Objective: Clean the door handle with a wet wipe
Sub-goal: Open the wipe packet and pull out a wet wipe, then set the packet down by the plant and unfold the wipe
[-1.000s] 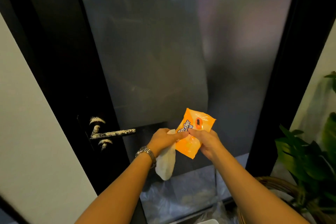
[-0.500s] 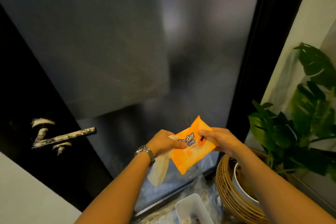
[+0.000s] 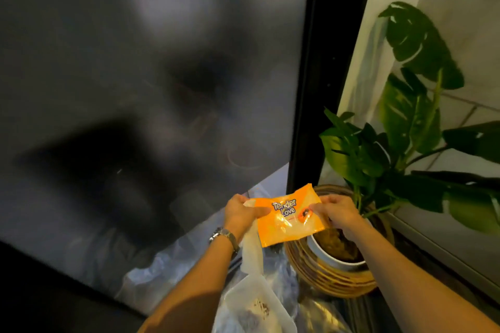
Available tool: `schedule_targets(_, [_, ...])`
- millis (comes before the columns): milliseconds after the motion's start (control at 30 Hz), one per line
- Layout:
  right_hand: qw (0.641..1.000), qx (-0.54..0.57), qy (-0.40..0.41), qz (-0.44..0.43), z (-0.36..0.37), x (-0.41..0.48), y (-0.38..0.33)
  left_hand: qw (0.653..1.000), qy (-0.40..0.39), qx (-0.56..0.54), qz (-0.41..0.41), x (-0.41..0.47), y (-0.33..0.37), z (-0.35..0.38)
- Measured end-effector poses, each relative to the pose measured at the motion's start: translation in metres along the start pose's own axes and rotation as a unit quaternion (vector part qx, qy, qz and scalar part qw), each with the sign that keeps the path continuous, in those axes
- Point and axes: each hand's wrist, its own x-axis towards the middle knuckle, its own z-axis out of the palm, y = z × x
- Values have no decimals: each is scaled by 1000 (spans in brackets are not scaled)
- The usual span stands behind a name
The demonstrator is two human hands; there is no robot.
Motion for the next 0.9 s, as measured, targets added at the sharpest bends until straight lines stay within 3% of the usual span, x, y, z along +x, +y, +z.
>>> schedule_targets(267, [989, -66, 133, 10, -9, 81, 130, 998, -38, 38, 39, 62, -124, 103])
schedule_targets(433, [987, -106, 104, 55, 9, 121, 184, 994, -59, 82, 51, 98, -173, 137])
schedule_targets(667, [968, -244, 47, 22, 28, 142, 216, 983, -145, 105, 46, 121, -205, 155])
schedule_targets(900, [968, -246, 46, -6, 36, 117, 180, 998, -48, 42, 1, 98, -165, 118])
